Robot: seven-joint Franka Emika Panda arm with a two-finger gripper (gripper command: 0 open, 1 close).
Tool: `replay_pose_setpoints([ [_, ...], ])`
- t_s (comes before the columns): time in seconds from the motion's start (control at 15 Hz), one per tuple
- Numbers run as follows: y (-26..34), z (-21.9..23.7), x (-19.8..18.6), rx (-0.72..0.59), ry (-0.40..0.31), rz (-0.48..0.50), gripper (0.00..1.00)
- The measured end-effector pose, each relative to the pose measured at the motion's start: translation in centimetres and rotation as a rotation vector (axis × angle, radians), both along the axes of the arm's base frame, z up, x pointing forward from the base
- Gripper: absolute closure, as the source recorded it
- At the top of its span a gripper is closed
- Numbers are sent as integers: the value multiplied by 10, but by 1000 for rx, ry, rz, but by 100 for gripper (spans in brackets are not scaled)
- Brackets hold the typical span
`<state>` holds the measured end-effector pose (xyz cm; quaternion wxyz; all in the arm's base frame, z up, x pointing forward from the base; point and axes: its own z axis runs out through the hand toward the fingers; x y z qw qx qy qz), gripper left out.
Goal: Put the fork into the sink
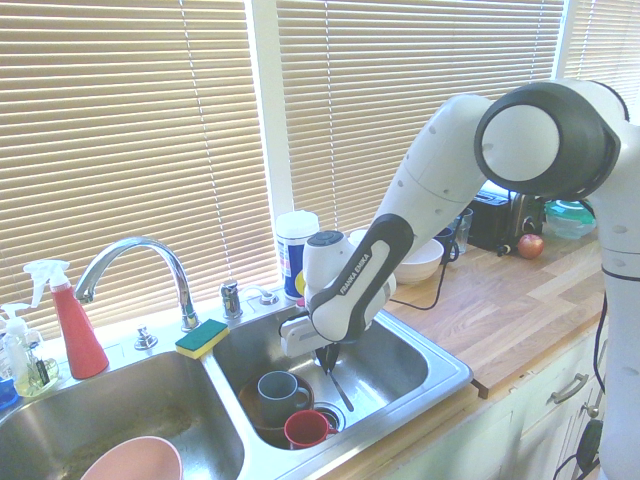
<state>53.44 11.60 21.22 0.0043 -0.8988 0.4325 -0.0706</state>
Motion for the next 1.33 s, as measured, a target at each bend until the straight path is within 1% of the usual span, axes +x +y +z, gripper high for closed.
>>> replay_pose_setpoints([
  [0.2, -5, -29, 6, -2, 18, 7, 100],
  [0.27, -5, -36, 7, -1, 26, 10, 0],
  [0.47, -3, -49, 13, 0, 38, 10, 0],
  [1.07, -2, -46, 21, 3, 25, 25, 0],
  [1.2, 1, -36, 24, 3, 9, 30, 0],
  [1.27, 3, -22, 25, 4, 5, 31, 0],
  [1.33, 5, -1, 25, 4, 18, 36, 0],
])
